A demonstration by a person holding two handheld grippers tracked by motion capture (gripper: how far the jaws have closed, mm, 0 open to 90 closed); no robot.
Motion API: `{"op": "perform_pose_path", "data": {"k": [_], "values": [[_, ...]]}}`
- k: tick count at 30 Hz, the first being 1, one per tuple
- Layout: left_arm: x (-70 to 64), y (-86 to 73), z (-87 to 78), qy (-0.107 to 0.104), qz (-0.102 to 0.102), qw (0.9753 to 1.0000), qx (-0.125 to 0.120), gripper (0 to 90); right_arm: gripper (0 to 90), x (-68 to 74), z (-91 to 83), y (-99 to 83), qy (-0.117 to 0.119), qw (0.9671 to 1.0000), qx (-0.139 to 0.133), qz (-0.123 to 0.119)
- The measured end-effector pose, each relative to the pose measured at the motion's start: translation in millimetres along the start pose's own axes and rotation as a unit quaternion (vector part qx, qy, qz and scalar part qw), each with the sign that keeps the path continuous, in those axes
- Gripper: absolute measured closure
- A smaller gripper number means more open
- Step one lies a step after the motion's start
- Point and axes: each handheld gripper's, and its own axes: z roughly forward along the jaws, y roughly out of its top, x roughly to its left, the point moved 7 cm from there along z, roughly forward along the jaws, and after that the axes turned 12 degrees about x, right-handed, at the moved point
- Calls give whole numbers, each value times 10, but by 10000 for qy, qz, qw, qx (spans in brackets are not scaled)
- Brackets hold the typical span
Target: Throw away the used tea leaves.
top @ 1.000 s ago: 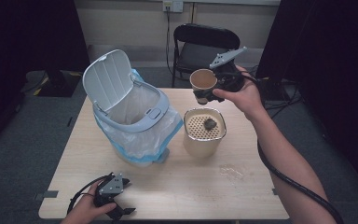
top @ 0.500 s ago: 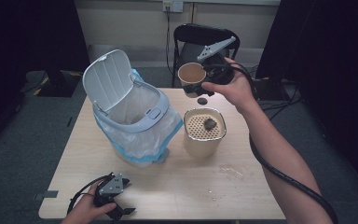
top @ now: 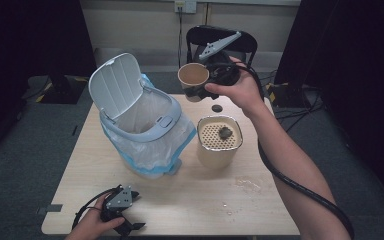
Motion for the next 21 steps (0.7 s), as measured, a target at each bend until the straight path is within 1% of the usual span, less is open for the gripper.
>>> {"op": "perform_pose_path", "data": {"k": [5,13,16,17,21], "values": [[1,-1,-1,-2,8,10000,8,0,276,66,29,96,54,10000,-37,-61],[-3,-3,0,-16,-7,10000,15,0,276,165,92,194,155,9998,-76,-130],[-7,2,3,-17,-41,10000,-15,0,276,226,133,256,221,9996,-91,-152],[-3,0,1,-15,-10,10000,3,0,276,242,145,274,228,9995,-97,-174],[-5,2,3,-16,-27,10000,-11,0,276,316,200,339,291,9992,-83,-248]]}}
